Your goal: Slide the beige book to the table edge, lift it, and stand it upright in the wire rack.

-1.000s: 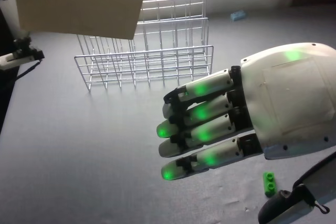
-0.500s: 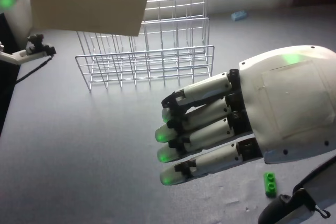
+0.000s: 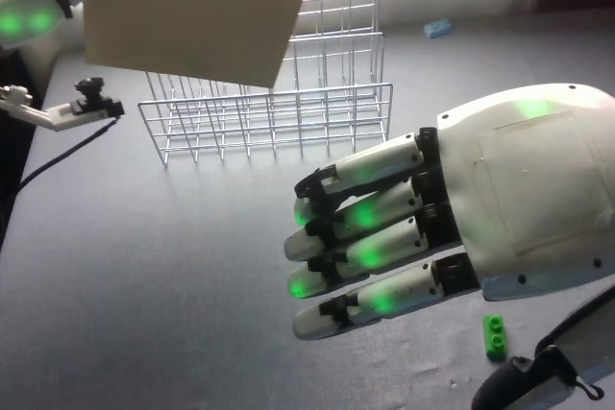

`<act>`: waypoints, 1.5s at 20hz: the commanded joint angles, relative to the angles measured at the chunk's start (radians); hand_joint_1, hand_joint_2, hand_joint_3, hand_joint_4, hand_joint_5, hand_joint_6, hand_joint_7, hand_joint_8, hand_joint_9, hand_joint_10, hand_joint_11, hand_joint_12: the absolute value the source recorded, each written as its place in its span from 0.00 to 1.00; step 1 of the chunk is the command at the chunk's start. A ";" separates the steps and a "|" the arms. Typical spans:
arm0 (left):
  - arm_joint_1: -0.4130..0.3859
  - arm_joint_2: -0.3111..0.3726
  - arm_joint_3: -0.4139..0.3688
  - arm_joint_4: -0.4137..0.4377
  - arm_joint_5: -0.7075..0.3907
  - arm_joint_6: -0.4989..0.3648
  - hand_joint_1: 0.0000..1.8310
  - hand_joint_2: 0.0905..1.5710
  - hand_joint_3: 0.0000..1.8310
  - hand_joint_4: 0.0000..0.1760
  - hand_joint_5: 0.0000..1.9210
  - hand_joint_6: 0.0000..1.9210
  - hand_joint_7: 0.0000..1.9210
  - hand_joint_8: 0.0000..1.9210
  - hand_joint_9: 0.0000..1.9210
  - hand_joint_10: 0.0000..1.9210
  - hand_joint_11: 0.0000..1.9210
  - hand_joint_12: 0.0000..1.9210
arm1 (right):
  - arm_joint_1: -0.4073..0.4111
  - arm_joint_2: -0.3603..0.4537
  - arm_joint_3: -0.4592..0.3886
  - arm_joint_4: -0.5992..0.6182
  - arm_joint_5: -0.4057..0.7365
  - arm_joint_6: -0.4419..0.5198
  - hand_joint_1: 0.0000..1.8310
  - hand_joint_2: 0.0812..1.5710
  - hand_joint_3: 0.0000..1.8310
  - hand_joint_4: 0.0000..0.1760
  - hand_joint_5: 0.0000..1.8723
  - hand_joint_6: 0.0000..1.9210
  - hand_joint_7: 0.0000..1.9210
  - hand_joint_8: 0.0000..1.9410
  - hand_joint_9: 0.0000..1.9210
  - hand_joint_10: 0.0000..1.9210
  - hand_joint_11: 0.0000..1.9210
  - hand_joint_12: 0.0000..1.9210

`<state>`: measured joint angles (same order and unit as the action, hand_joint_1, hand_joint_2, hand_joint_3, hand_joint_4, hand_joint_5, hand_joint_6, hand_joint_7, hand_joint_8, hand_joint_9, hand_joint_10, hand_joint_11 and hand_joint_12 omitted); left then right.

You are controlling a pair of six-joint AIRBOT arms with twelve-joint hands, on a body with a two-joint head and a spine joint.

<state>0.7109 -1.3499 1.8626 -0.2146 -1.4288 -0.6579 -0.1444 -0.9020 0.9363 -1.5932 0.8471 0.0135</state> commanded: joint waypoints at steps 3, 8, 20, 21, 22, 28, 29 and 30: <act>-0.017 -0.018 0.021 -0.045 -0.112 -0.022 0.73 0.76 0.00 0.00 0.40 0.61 0.40 0.72 0.40 0.77 0.34 0.75 | 0.011 0.004 -0.004 0.083 0.033 -0.008 0.06 0.71 0.00 0.00 0.19 0.00 0.20 0.00 0.20 0.00 0.00 0.49; -0.020 -0.065 0.051 -0.045 -0.111 -0.025 0.73 0.76 0.00 0.00 0.38 0.65 0.39 0.73 0.40 0.77 0.34 0.75 | 0.009 0.004 -0.005 0.083 0.033 -0.008 0.08 0.71 0.00 0.00 0.20 0.00 0.20 0.00 0.19 0.00 0.00 0.48; -0.038 -0.134 0.119 -0.047 -0.084 -0.028 0.73 0.76 0.00 0.00 0.38 0.63 0.40 0.72 0.40 0.77 0.32 0.78 | 0.000 0.004 -0.011 0.083 0.033 -0.008 0.06 0.71 0.00 0.00 0.20 0.00 0.20 0.00 0.20 0.00 0.00 0.51; -0.040 -0.145 0.133 -0.048 -0.080 -0.028 0.73 0.76 0.00 0.00 0.38 0.63 0.40 0.72 0.40 0.77 0.33 0.78 | -0.002 0.004 -0.012 0.083 0.033 -0.008 0.05 0.72 0.00 0.00 0.20 0.00 0.20 0.00 0.20 0.00 0.00 0.51; -0.042 -0.160 0.152 -0.051 -0.076 -0.028 0.73 0.75 0.00 0.00 0.40 0.60 0.41 0.72 0.40 0.76 0.34 0.76 | -0.002 0.003 -0.013 0.083 0.033 -0.008 0.05 0.72 0.00 0.00 0.19 0.00 0.19 0.00 0.19 0.00 0.00 0.49; -0.045 -0.209 0.182 -0.061 -0.067 -0.028 0.73 0.75 0.00 0.00 0.41 0.61 0.40 0.71 0.41 0.75 0.36 0.73 | -0.001 0.003 -0.013 0.083 0.032 -0.007 0.05 0.71 0.00 0.00 0.20 0.00 0.20 0.00 0.19 0.00 0.00 0.49; -0.046 -0.215 0.186 -0.064 -0.066 -0.027 0.73 0.75 0.00 0.00 0.40 0.62 0.40 0.71 0.41 0.75 0.36 0.73 | -0.001 0.003 -0.013 0.083 0.032 -0.007 0.06 0.71 0.00 0.00 0.19 0.00 0.20 0.00 0.19 0.00 0.00 0.49; -0.046 -0.218 0.187 -0.070 -0.065 -0.026 0.73 0.75 0.00 0.00 0.39 0.62 0.40 0.72 0.41 0.75 0.36 0.73 | -0.001 0.003 -0.013 0.083 0.032 -0.007 0.06 0.71 0.00 0.00 0.19 0.00 0.19 0.00 0.19 0.00 0.00 0.49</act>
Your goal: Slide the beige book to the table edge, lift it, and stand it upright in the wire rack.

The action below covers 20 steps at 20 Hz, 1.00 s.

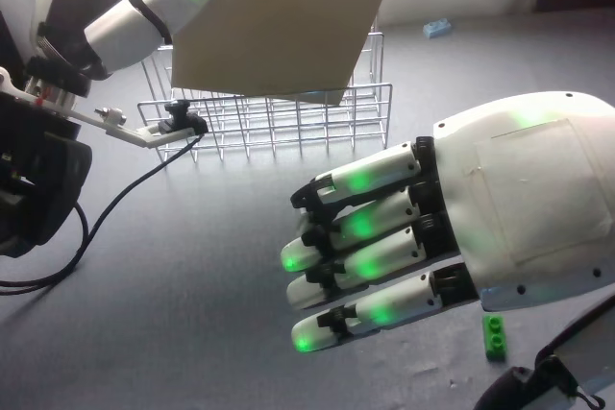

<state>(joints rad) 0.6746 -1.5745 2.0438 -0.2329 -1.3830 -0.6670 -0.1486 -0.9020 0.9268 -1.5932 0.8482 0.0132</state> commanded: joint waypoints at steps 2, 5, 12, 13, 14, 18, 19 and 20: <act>-0.009 -0.005 0.008 -0.090 -0.106 -0.006 0.73 0.75 0.00 0.00 0.41 0.62 0.40 0.71 0.41 0.74 0.35 0.73 | 0.003 0.003 -0.003 0.083 0.031 -0.007 0.07 0.71 0.00 0.00 0.19 0.00 0.20 0.00 0.20 0.00 0.00 0.50; -0.011 -0.022 0.025 -0.114 -0.097 0.000 0.73 0.75 0.00 0.00 0.41 0.62 0.40 0.71 0.40 0.75 0.33 0.74 | 0.003 0.002 -0.003 0.083 0.029 -0.006 0.05 0.72 0.00 0.00 0.19 0.00 0.20 0.00 0.20 0.00 0.00 0.51; 0.001 -0.044 0.031 -0.141 -0.088 0.004 0.73 0.76 0.00 0.00 0.38 0.65 0.41 0.70 0.41 0.75 0.34 0.74 | 0.003 0.002 -0.003 0.084 0.029 -0.006 0.05 0.72 0.00 0.00 0.18 0.00 0.18 0.00 0.18 0.00 0.00 0.46; 0.003 -0.046 0.028 -0.144 -0.088 0.005 0.73 0.76 0.00 0.00 0.39 0.64 0.41 0.71 0.41 0.75 0.34 0.74 | 0.003 0.002 -0.003 0.084 0.029 -0.006 0.06 0.72 0.00 0.00 0.19 0.00 0.19 0.00 0.19 0.00 0.00 0.47; 0.005 -0.047 0.025 -0.150 -0.088 0.007 0.73 0.76 0.00 0.00 0.38 0.64 0.40 0.72 0.40 0.75 0.33 0.74 | 0.003 0.002 -0.003 0.084 0.029 -0.006 0.05 0.72 0.00 0.00 0.19 0.00 0.19 0.00 0.19 0.00 0.00 0.48; 0.017 -0.054 0.017 -0.178 -0.088 0.013 0.73 0.76 0.00 0.00 0.40 0.61 0.39 0.73 0.40 0.76 0.35 0.75 | 0.003 0.002 -0.003 0.085 0.032 -0.007 0.06 0.71 0.00 0.00 0.20 0.00 0.20 0.00 0.20 0.00 0.00 0.50; 0.019 -0.054 0.011 -0.190 -0.090 0.016 0.73 0.76 0.00 0.00 0.40 0.63 0.39 0.73 0.40 0.76 0.34 0.75 | 0.003 0.002 -0.003 0.085 0.032 -0.007 0.06 0.71 0.00 0.00 0.20 0.00 0.20 0.00 0.20 0.00 0.00 0.51; 0.022 -0.056 0.006 -0.199 -0.091 0.019 0.73 0.76 0.00 0.00 0.40 0.63 0.39 0.73 0.39 0.76 0.33 0.75 | 0.003 0.002 -0.003 0.086 0.031 -0.007 0.06 0.71 0.00 0.00 0.20 0.00 0.20 0.00 0.20 0.00 0.00 0.52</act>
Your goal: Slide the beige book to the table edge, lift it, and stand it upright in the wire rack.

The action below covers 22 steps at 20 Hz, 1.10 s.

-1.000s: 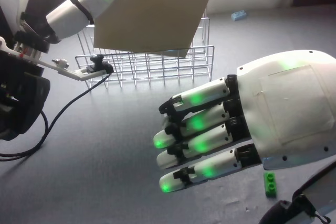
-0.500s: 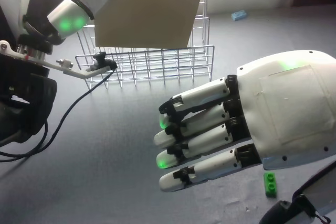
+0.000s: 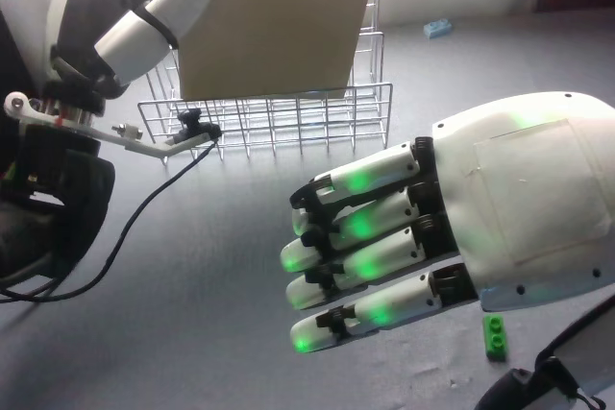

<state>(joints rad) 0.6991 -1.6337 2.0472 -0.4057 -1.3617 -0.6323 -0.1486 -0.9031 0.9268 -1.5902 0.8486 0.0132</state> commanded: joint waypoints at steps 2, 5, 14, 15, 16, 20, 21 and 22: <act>-0.002 -0.003 -0.002 -0.032 -0.113 -0.015 0.73 0.76 0.00 0.00 0.39 0.63 0.39 0.73 0.40 0.76 0.34 0.75 | 0.003 0.003 -0.003 0.084 0.030 -0.007 0.04 0.72 0.00 0.00 0.19 0.00 0.19 0.00 0.19 0.00 0.00 0.48; -0.003 -0.008 -0.015 -0.079 -0.124 -0.006 0.73 0.75 0.00 0.00 0.40 0.62 0.40 0.72 0.40 0.75 0.34 0.74 | 0.000 0.003 -0.003 0.084 0.027 -0.007 0.05 0.72 0.00 0.00 0.20 0.00 0.20 0.00 0.20 0.00 0.00 0.51; 0.004 -0.036 -0.026 -0.133 -0.137 0.001 0.73 0.76 0.00 0.00 0.39 0.62 0.39 0.74 0.41 0.76 0.36 0.72 | -0.006 0.001 -0.006 0.084 0.029 -0.007 0.06 0.71 0.00 0.00 0.20 0.00 0.20 0.00 0.20 0.00 0.00 0.51; 0.005 -0.037 -0.026 -0.133 -0.138 0.001 0.73 0.76 0.00 0.00 0.40 0.61 0.40 0.73 0.40 0.75 0.35 0.73 | -0.006 0.001 -0.007 0.084 0.029 -0.007 0.06 0.71 0.00 0.00 0.20 0.00 0.20 0.00 0.20 0.00 0.00 0.51; 0.006 -0.039 -0.027 -0.136 -0.139 0.001 0.73 0.75 0.00 0.00 0.40 0.60 0.41 0.72 0.41 0.75 0.34 0.73 | -0.006 0.001 -0.007 0.084 0.029 -0.007 0.06 0.71 0.00 0.00 0.19 0.00 0.20 0.00 0.20 0.00 0.00 0.50; 0.013 -0.039 -0.019 -0.141 -0.142 0.002 0.73 0.75 0.00 0.00 0.40 0.60 0.40 0.73 0.41 0.75 0.36 0.72 | -0.007 0.002 -0.009 0.084 0.030 -0.008 0.07 0.71 0.00 0.00 0.20 0.00 0.20 0.00 0.20 0.00 0.00 0.51; 0.014 -0.038 -0.015 -0.141 -0.142 0.002 0.73 0.76 0.00 0.00 0.39 0.61 0.40 0.73 0.40 0.76 0.35 0.73 | -0.007 0.002 -0.009 0.084 0.030 -0.009 0.06 0.71 0.00 0.00 0.20 0.00 0.20 0.00 0.21 0.00 0.00 0.52; 0.014 -0.038 -0.012 -0.141 -0.142 0.002 0.73 0.76 0.00 0.00 0.39 0.62 0.40 0.73 0.41 0.76 0.35 0.73 | -0.007 0.002 -0.009 0.084 0.030 -0.009 0.06 0.72 0.00 0.00 0.19 0.00 0.19 0.00 0.19 0.00 0.00 0.50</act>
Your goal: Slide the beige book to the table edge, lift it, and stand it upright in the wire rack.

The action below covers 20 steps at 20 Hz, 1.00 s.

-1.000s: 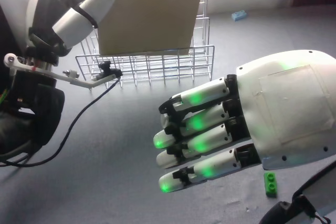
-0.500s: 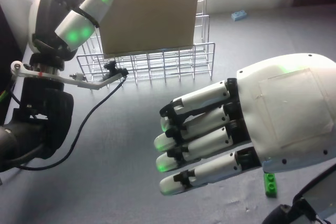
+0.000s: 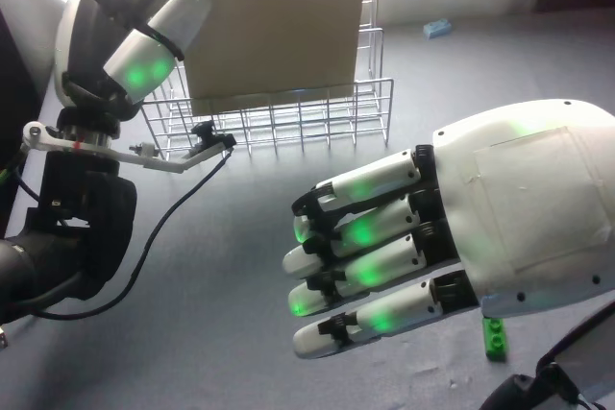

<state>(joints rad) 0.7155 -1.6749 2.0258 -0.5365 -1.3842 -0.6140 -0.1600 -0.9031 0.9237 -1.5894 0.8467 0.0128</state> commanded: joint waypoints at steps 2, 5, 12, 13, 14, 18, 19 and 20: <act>-0.002 0.003 0.012 -0.010 -0.119 -0.016 0.73 0.76 0.00 0.00 0.37 0.64 0.39 0.74 0.40 0.77 0.33 0.75 | 0.004 0.002 -0.006 0.083 0.032 -0.008 0.05 0.71 0.00 0.00 0.20 0.00 0.20 0.00 0.19 0.00 0.00 0.51; -0.002 0.003 0.012 -0.010 -0.118 -0.016 0.73 0.76 0.00 0.00 0.38 0.63 0.40 0.73 0.40 0.76 0.33 0.76 | 0.004 0.002 -0.006 0.083 0.032 -0.008 0.07 0.71 0.00 0.00 0.20 0.00 0.20 0.00 0.20 0.00 0.00 0.51; 0.000 0.002 0.007 -0.013 -0.119 -0.016 0.64 0.77 0.00 0.00 0.37 0.68 0.41 0.71 0.35 0.56 0.29 0.73 | 0.004 0.002 -0.006 0.083 0.032 -0.010 0.05 0.72 0.00 0.00 0.20 0.00 0.20 0.00 0.19 0.00 0.00 0.49; 0.001 0.002 0.005 -0.013 -0.119 -0.016 0.64 0.77 0.00 0.00 0.38 0.67 0.42 0.70 0.36 0.53 0.30 0.72 | 0.004 0.002 -0.006 0.083 0.032 -0.010 0.05 0.72 0.00 0.00 0.20 0.00 0.20 0.00 0.19 0.00 0.00 0.49; 0.002 0.002 0.004 -0.014 -0.119 -0.015 0.63 0.77 0.00 0.03 0.38 0.68 0.42 0.69 0.36 0.50 0.28 0.71 | 0.004 0.002 -0.006 0.083 0.032 -0.010 0.05 0.72 0.00 0.00 0.20 0.00 0.21 0.00 0.20 0.00 0.00 0.51; 0.004 0.002 -0.001 -0.027 -0.118 -0.012 0.59 0.77 0.00 0.00 0.39 0.69 0.36 0.41 0.35 0.41 0.23 0.68 | 0.004 0.002 -0.006 0.083 0.032 -0.010 0.06 0.72 0.00 0.00 0.20 0.00 0.20 0.00 0.20 0.00 0.00 0.51; 0.004 0.002 -0.001 -0.028 -0.118 -0.012 0.57 0.77 0.00 0.00 0.39 0.69 0.38 0.25 0.35 0.37 0.22 0.68 | 0.004 0.002 -0.006 0.083 0.032 -0.010 0.06 0.72 0.00 0.00 0.20 0.00 0.20 0.00 0.20 0.00 0.00 0.51; 0.004 0.002 -0.001 -0.028 -0.117 -0.012 0.54 0.72 0.00 0.00 0.33 0.36 0.38 0.18 0.34 0.35 0.20 0.67 | 0.003 0.002 -0.006 0.083 0.032 -0.011 0.07 0.71 0.00 0.00 0.20 0.00 0.20 0.00 0.20 0.00 0.00 0.52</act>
<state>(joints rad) 0.7189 -1.6749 2.0224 -0.5480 -1.3834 -0.6098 -0.1600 -0.9035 0.9237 -1.5898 0.8467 0.0097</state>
